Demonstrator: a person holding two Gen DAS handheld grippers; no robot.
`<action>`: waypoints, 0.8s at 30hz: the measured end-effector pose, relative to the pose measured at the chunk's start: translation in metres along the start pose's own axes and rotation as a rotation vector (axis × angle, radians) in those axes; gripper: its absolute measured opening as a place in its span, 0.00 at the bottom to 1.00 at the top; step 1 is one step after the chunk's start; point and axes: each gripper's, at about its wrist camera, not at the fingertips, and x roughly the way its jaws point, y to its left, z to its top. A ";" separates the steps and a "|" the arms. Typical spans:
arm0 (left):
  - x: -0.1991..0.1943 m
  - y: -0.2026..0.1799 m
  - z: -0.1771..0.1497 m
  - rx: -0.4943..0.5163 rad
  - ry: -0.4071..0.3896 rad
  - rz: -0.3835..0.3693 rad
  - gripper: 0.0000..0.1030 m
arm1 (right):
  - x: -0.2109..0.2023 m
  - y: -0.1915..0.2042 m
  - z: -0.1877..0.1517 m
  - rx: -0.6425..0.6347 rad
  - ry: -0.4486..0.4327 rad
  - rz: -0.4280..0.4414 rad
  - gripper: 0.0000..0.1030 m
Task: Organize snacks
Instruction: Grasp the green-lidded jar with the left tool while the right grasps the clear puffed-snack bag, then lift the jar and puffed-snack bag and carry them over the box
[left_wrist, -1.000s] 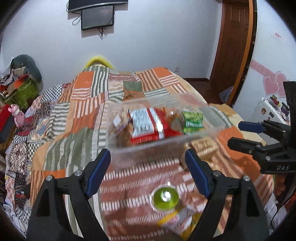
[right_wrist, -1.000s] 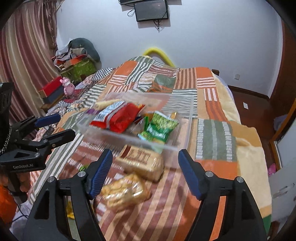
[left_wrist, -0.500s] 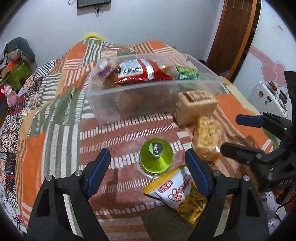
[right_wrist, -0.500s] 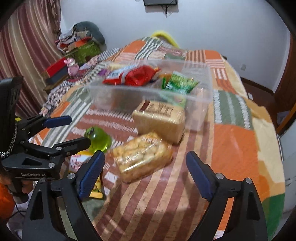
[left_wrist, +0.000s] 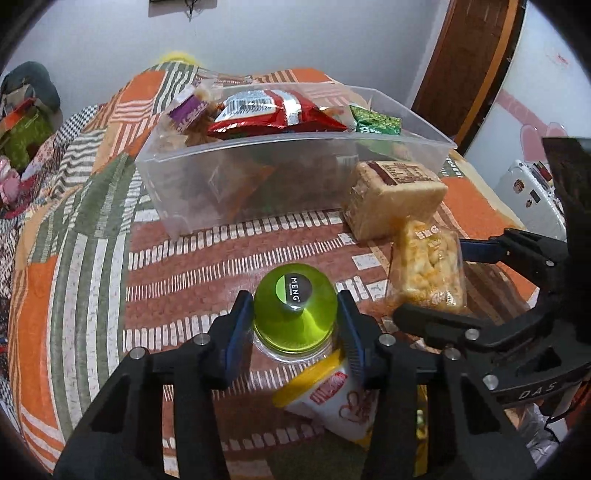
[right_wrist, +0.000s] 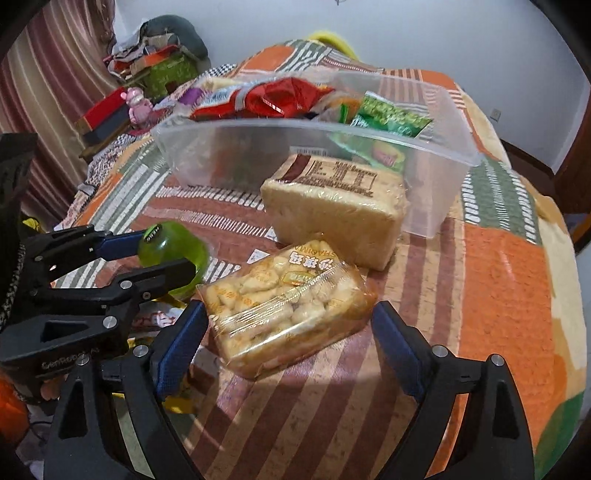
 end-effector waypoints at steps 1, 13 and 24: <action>0.000 0.000 -0.001 0.002 -0.005 0.000 0.45 | 0.001 0.000 0.001 -0.001 0.002 0.002 0.86; -0.013 0.007 -0.001 -0.024 -0.037 -0.006 0.44 | -0.009 -0.007 -0.001 0.019 -0.041 0.004 0.74; -0.054 0.008 0.018 -0.034 -0.131 0.013 0.44 | -0.051 -0.016 -0.001 0.030 -0.144 -0.003 0.74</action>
